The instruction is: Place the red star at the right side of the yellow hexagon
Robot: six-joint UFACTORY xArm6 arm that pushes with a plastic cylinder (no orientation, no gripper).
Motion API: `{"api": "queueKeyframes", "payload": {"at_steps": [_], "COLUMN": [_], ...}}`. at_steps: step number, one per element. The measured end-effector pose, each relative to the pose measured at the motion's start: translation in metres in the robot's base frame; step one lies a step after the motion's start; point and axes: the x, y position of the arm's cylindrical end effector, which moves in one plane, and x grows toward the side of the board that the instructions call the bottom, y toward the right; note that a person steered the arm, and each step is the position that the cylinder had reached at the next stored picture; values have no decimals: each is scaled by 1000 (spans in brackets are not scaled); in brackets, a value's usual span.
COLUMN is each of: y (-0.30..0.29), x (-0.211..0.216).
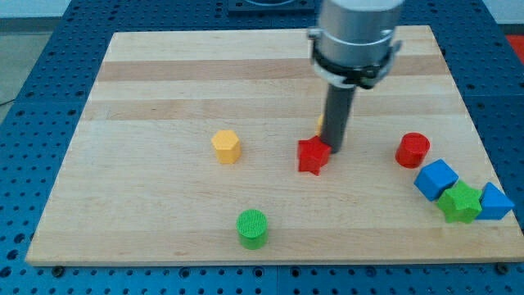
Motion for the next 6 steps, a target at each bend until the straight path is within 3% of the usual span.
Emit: {"api": "queueKeyframes", "payload": {"at_steps": [3, 4, 6], "y": [106, 103, 16], "x": [29, 57, 56]}}
